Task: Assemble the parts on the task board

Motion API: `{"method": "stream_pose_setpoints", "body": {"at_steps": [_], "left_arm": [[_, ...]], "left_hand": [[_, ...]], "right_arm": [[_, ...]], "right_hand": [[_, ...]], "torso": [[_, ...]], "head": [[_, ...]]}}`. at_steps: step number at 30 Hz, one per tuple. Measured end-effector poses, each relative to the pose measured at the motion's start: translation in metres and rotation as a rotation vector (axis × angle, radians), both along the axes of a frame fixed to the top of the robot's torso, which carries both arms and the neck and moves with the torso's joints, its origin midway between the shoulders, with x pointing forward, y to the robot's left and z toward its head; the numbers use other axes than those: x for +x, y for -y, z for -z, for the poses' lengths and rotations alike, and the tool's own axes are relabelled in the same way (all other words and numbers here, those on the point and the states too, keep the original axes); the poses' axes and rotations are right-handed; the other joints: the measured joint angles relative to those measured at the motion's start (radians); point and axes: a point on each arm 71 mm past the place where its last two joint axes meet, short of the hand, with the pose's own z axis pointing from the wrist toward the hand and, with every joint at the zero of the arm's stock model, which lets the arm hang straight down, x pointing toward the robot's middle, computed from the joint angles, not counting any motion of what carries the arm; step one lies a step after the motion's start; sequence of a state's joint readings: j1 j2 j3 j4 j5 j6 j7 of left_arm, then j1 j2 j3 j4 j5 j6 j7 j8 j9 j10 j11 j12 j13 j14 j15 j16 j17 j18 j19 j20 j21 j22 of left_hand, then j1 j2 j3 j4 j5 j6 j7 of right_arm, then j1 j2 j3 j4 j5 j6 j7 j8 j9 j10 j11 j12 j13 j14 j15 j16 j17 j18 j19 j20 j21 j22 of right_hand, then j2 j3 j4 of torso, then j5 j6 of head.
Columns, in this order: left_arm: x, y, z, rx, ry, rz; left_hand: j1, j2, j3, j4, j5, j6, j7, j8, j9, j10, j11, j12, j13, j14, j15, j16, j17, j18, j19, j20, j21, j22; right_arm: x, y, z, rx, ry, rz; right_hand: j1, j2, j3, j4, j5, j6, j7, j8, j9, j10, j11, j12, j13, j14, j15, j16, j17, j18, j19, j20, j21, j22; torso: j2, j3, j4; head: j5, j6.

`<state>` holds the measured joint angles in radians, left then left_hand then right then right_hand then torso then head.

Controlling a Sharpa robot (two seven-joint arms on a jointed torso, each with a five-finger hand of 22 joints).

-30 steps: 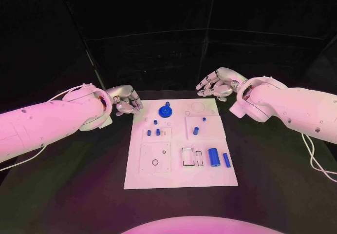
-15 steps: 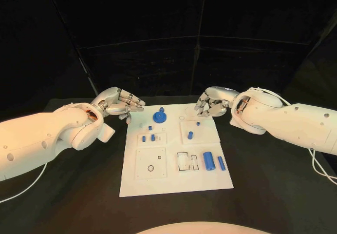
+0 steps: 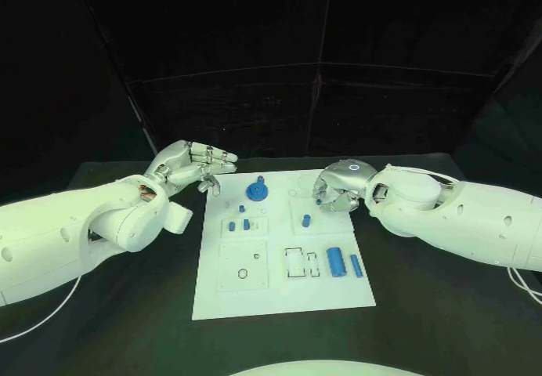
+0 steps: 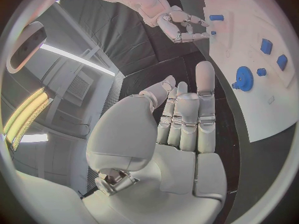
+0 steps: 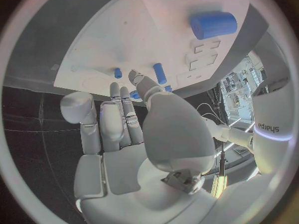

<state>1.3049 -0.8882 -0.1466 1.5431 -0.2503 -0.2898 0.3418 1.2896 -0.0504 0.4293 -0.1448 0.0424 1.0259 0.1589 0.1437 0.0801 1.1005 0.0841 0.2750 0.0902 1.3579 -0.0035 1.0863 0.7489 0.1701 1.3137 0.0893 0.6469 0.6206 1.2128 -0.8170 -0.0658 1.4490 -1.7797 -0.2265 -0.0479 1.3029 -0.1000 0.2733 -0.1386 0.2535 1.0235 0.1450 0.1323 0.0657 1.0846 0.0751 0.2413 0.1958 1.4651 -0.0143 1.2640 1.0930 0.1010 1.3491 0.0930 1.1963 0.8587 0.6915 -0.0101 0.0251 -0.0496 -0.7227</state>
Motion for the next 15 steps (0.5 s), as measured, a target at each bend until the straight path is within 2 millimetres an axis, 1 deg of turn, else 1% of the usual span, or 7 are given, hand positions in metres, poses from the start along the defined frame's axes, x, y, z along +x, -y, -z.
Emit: {"method": "stream_pose_setpoints", "body": {"at_steps": [2, 7, 10, 11, 12, 13, 15], "left_arm": [[0.0, -0.0001, -0.0004, -0.009, 0.002, -0.002], [-0.0002, -0.0008, -0.001, -0.026, 0.005, -0.005], [-0.0002, -0.0009, -0.0011, -0.032, 0.007, -0.006], [-0.0002, -0.001, -0.0011, -0.033, 0.007, -0.007], [-0.0002, -0.0011, -0.0011, -0.034, 0.007, -0.007], [-0.0001, -0.0011, -0.0012, -0.035, 0.008, -0.008], [-0.0001, -0.0013, -0.0011, -0.037, 0.008, -0.008]], "left_hand": [[0.0, 0.0, 0.0, 0.0, 0.0, 0.0, 0.0, 0.0, -0.001, -0.004, 0.004, 0.0, 0.0, 0.0, 0.0, 0.0, -0.002, 0.0, 0.0, 0.0, 0.0, -0.001], [0.0, 0.0, 0.0, 0.0, 0.0, 0.0, 0.0, 0.0, -0.001, -0.004, 0.004, 0.0, 0.0, 0.0, 0.0, 0.0, -0.002, 0.0, 0.0, 0.0, 0.0, -0.001], [0.0, 0.0, 0.0, 0.0, 0.0, 0.0, 0.0, 0.0, -0.001, -0.004, 0.004, 0.0, 0.0, 0.0, 0.0, -0.001, -0.003, 0.0, 0.0, 0.0, -0.001, -0.001], [0.0, 0.0, 0.0, 0.0, 0.0, 0.0, 0.0, 0.0, -0.001, -0.004, 0.004, 0.004, 0.0, -0.003, 0.004, -0.004, -0.005, 0.0, 0.0, 0.0, -0.005, -0.001], [0.0, 0.0, 0.0, 0.0, 0.0, 0.0, 0.0, 0.0, -0.001, -0.004, 0.004, 0.004, 0.0, -0.004, 0.004, -0.004, -0.005, 0.0, 0.0, 0.0, -0.006, -0.001], [0.0, 0.0, 0.0, 0.0, 0.0, 0.0, 0.0, 0.0, -0.001, -0.004, 0.004, 0.004, 0.0, -0.004, 0.004, -0.004, -0.005, 0.0, 0.0, 0.0, -0.006, -0.002], [0.0, 0.0, -0.003, 0.003, 0.0, 0.0, 0.0, 0.0, -0.002, -0.004, 0.004, 0.004, 0.0, -0.004, 0.004, -0.004, -0.005, 0.0, 0.0, 0.0, -0.006, -0.002]], "right_arm": [[-0.001, -0.0008, 0.0015, -0.02, 0.013, -0.011], [-0.0011, -0.0028, 0.0045, -0.049, 0.031, -0.029], [-0.0002, -0.002, 0.0066, -0.058, 0.033, -0.03], [0.0003, -0.0016, 0.0071, -0.059, 0.032, -0.029], [0.0008, -0.0013, 0.0075, -0.06, 0.032, -0.028], [0.0014, -0.001, 0.0077, -0.061, 0.032, -0.027], [0.0026, -0.0003, 0.0082, -0.063, 0.032, -0.025]], "right_hand": [[-0.004, -0.004, 0.002, 0.002, 0.0, 0.0, 0.0, -0.008, 0.0, 0.0, 0.0, -0.006, -0.008, 0.0, 0.0, 0.0, 0.0, 0.0, 0.0, 0.0, 0.0, 0.0], [0.0, -0.007, 0.021, -0.004, 0.0, 0.0, 0.0, -0.014, 0.0, 0.0, 0.0, -0.018, -0.027, 0.0, 0.0, 0.0, 0.003, 0.0, 0.0, 0.0, 0.0, 0.0], [0.009, 0.002, 0.037, -0.005, -0.006, 0.004, 0.004, -0.02, 0.0, 0.003, 0.004, -0.024, -0.039, 0.002, 0.002, 0.0, 0.004, 0.0, 0.002, 0.002, 0.0, 0.0], [0.009, 0.002, 0.043, -0.005, -0.006, 0.004, 0.004, -0.02, 0.0, 0.003, 0.004, -0.025, -0.042, 0.004, 0.004, 0.0, 0.005, 0.0, 0.003, 0.003, 0.0, 0.0], [0.009, 0.002, 0.046, -0.004, -0.006, 0.004, 0.004, -0.023, 0.0, 0.003, 0.004, -0.025, -0.045, 0.004, 0.004, 0.0, 0.005, 0.0, 0.003, 0.003, 0.0, 0.0], [0.009, 0.002, 0.048, -0.006, -0.006, 0.007, 0.007, -0.024, 0.0, 0.003, 0.004, -0.027, -0.048, 0.004, 0.004, 0.0, 0.005, 0.0, 0.003, 0.003, 0.0, 0.0], [0.009, 0.002, 0.055, -0.003, -0.01, 0.007, 0.007, -0.024, 0.0, 0.003, 0.004, -0.03, -0.052, 0.004, 0.004, 0.0, 0.005, 0.0, 0.003, 0.003, 0.0, 0.0]], "torso": [[0.0, 0.0001, 0.0005], [0.001, 0.0003, 0.0013], [0.001, 0.0005, 0.0013], [0.001, 0.0006, 0.0013], [0.001, 0.0006, 0.0012], [0.001, 0.0006, 0.0012], [0.002, 0.0007, 0.0012]], "head": [[0.0, 0.0], [0.002, 0.0], [0.003, -0.001], [0.003, -0.001], [0.003, -0.001], [0.003, -0.002], [0.003, -0.003]]}}
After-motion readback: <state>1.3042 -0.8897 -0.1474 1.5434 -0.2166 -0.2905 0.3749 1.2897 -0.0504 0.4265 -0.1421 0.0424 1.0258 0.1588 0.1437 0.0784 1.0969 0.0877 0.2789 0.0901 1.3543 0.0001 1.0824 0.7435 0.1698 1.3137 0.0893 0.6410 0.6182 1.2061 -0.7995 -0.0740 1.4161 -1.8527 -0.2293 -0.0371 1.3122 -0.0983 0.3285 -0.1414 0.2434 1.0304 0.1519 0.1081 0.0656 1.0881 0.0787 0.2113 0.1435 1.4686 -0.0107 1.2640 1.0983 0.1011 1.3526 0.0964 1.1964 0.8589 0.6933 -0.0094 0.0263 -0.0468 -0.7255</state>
